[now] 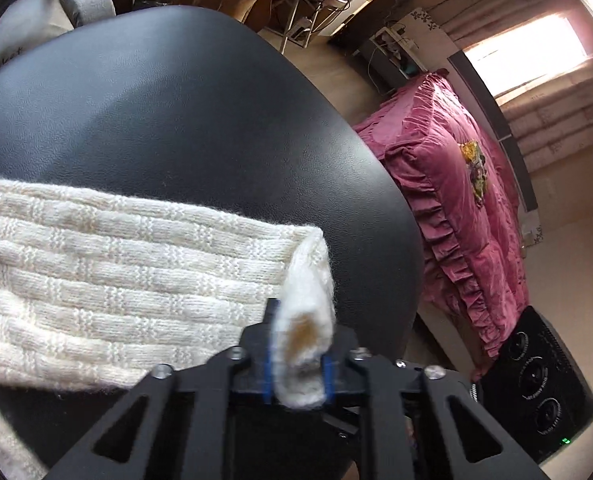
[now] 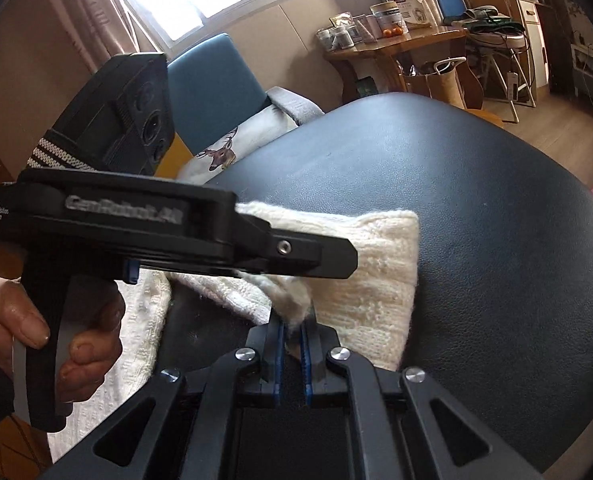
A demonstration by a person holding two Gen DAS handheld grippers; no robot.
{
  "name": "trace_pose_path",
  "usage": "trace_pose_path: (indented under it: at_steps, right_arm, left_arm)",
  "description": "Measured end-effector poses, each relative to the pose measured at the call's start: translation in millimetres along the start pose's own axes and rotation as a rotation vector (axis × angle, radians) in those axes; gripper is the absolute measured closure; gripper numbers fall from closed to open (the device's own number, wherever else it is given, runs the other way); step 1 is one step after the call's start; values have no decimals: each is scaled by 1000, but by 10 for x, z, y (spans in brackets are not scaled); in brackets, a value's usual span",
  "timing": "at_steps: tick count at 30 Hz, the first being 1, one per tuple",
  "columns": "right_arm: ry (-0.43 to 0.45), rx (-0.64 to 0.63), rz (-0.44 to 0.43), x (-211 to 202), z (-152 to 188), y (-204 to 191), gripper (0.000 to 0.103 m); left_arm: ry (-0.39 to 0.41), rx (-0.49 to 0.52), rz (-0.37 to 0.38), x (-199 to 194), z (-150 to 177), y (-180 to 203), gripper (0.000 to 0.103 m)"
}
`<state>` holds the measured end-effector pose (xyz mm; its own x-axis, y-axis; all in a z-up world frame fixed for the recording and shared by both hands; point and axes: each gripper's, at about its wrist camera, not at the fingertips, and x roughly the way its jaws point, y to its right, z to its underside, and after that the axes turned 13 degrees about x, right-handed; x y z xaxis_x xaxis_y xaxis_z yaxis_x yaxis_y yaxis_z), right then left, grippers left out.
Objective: Fold clothes
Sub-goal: 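Grasp the cuff with the left gripper while the right gripper releases it, then carry the held sleeve across the sweater body with the left gripper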
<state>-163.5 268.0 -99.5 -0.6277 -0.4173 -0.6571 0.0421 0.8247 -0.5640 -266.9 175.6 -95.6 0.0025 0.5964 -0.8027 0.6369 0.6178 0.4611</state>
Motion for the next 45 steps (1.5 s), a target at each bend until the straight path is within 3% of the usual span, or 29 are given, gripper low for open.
trace_pose_path:
  at_steps: [4, 8, 15, 20, 27, 32, 34, 37, 40, 45]
  right_arm:
    - [20, 90, -34, -128, 42, 165, 88]
    - [25, 223, -97, -287, 116, 378, 83]
    - [-77, 526, -256, -269, 356, 751, 80]
    - [-151, 614, -361, -115, 490, 641, 79]
    - [-232, 717, -518, 159, 515, 292, 71]
    - [-252, 865, -726, 489, 443, 5, 68]
    - [-256, 972, -824, 682, 439, -82, 58]
    - [-238, 1134, -885, 1004, 483, -201, 44]
    - [-226, 1260, -893, 1280, 553, -338, 29]
    - [-223, 1348, -911, 1661, 610, -617, 21]
  left_arm:
    - [20, 35, -29, -48, 44, 50, 95]
    - [101, 49, -55, -278, 41, 63, 96]
    - [253, 76, -96, -1091, -173, 9, 96]
    - [364, 59, -170, -1870, -308, -229, 96]
    - [493, 40, -285, -2876, -132, -536, 96]
    - [556, 9, -341, -3388, 127, -743, 96]
    - [581, -4, -361, -3513, 255, -759, 96]
    - [615, -12, -377, -3724, 423, -811, 96]
    - [646, -13, -392, -3899, 580, -827, 96]
    - [698, -16, -404, -4191, 888, -879, 96]
